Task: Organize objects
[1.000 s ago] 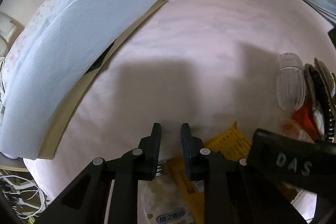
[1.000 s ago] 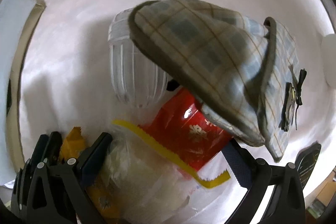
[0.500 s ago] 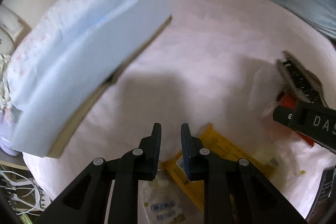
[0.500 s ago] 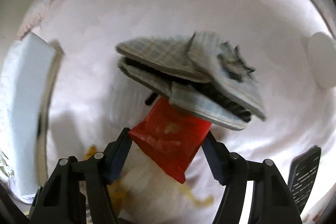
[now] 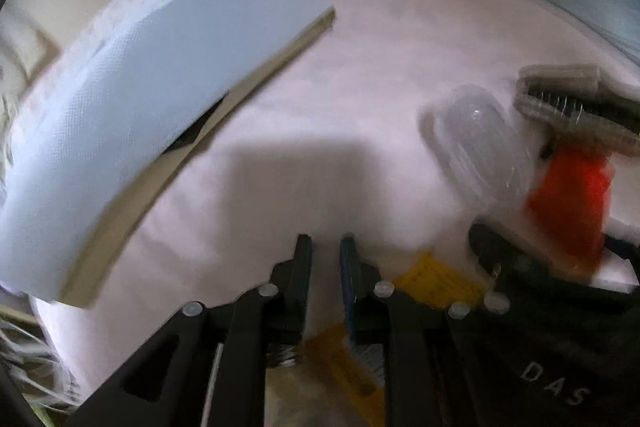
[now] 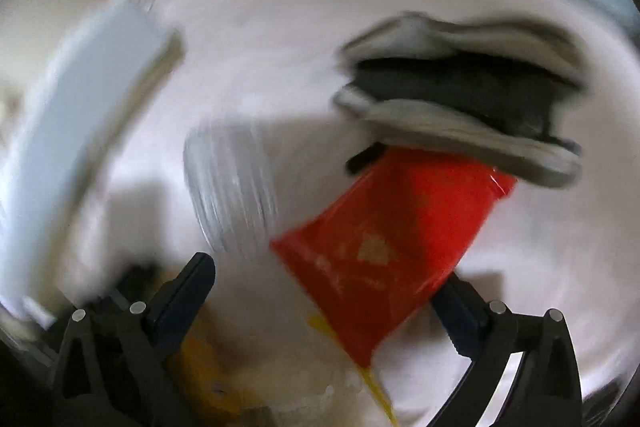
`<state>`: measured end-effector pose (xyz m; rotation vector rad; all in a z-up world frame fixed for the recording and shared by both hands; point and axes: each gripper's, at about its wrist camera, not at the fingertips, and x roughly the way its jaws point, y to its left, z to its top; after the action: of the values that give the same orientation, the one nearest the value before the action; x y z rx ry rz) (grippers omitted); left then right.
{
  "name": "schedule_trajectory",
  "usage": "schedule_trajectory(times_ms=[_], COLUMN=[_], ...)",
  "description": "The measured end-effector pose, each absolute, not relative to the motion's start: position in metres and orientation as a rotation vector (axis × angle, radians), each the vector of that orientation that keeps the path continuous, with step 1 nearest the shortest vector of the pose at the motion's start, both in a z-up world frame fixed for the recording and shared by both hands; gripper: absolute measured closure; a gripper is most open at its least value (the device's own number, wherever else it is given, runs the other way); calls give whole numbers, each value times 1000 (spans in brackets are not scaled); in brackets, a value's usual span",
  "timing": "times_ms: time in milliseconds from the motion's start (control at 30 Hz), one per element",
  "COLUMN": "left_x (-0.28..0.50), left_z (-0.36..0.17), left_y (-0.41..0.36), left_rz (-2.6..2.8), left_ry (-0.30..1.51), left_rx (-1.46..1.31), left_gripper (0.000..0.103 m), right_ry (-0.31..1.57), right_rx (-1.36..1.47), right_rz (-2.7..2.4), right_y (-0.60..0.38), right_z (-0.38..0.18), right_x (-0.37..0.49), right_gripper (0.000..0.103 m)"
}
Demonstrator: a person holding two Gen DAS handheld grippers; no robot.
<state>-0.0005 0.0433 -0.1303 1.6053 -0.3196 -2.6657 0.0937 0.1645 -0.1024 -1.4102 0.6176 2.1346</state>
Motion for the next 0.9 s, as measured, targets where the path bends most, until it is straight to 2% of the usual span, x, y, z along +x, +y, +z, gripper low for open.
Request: schedule_trajectory(times_ms=[133, 200, 233, 267, 333, 400, 500, 600, 900], left_x=[2, 0, 0, -1, -1, -1, 0, -1, 1], left_z=[-127, -129, -129, -129, -129, -129, -127, -127, -123], left_y=[41, 32, 27, 22, 8, 0, 6, 4, 1], left_rz=[-2705, -2718, -2720, -2718, -2692, -2690, -2676, -2675, -2668], left_ry=[-327, -257, -224, -195, -109, -39, -109, -101, -104], left_rx=[1554, 1548, 1543, 1534, 1514, 1525, 1507, 1513, 1511], left_gripper=[83, 77, 69, 56, 42, 40, 40, 39, 38], right_ry=[635, 667, 681, 696, 756, 827, 962, 1077, 1033], right_rx=[-1174, -1118, -1102, -1069, -1009, -965, -867, -769, -813], right_rz=[2162, 2211, 2235, 2271, 2318, 2347, 2402, 2444, 2434], right_y=[157, 159, 160, 162, 167, 173, 184, 190, 181], right_z=[-106, -106, -106, -110, -110, -110, -112, -107, -101], right_x=[113, 124, 129, 131, 145, 157, 177, 201, 198], right_gripper=[0, 0, 0, 0, 0, 0, 0, 0, 0])
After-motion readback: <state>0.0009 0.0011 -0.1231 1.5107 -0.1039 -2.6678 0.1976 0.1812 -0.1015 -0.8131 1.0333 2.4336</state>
